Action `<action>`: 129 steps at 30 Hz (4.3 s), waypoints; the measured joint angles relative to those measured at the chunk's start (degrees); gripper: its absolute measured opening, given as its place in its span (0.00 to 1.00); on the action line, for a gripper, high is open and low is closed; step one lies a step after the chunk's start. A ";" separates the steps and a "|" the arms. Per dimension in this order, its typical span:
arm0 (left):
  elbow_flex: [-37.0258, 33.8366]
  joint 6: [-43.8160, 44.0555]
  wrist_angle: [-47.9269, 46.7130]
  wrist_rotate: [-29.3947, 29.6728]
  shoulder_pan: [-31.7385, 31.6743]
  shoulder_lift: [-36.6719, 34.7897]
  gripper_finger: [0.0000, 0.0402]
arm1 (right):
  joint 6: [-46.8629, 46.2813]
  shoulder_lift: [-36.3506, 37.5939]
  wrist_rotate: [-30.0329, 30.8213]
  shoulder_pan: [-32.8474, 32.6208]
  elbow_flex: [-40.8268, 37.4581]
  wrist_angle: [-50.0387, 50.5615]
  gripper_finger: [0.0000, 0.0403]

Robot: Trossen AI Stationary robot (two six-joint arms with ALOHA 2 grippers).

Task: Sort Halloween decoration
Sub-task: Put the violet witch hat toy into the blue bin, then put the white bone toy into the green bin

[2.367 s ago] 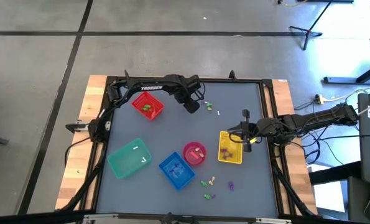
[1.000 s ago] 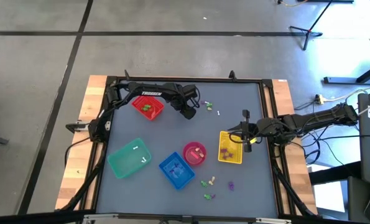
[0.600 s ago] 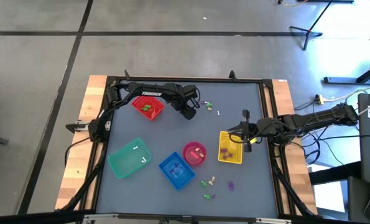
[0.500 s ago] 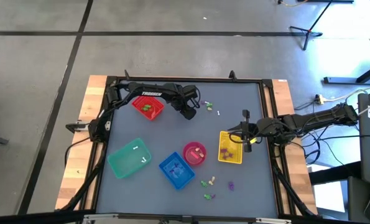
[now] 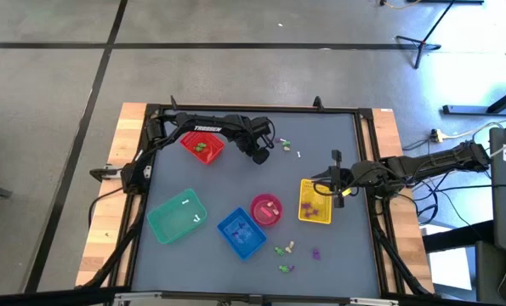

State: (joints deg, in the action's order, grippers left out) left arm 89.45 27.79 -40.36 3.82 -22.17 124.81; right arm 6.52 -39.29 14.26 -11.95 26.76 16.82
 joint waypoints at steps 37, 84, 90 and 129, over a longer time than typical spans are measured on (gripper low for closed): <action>7.48 -2.91 -3.65 -13.89 -1.63 0.16 0.00 | -0.01 0.01 -0.02 0.00 0.00 0.01 0.13; 12.62 9.64 -19.07 -8.24 38.82 -3.71 0.00 | -2.80 0.02 -4.87 -0.02 0.00 0.67 0.13; 10.99 8.88 -18.56 -2.50 40.02 -3.67 0.00 | -3.41 0.02 -4.87 -0.02 0.02 0.65 0.13; -1.26 -0.66 -20.34 11.72 42.14 -16.35 0.29 | -14.08 -0.09 -8.68 0.13 10.70 1.71 0.39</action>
State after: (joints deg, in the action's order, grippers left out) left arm 88.19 27.13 -60.69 15.54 19.97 108.46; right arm -7.56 -39.38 5.58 -11.82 37.46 18.54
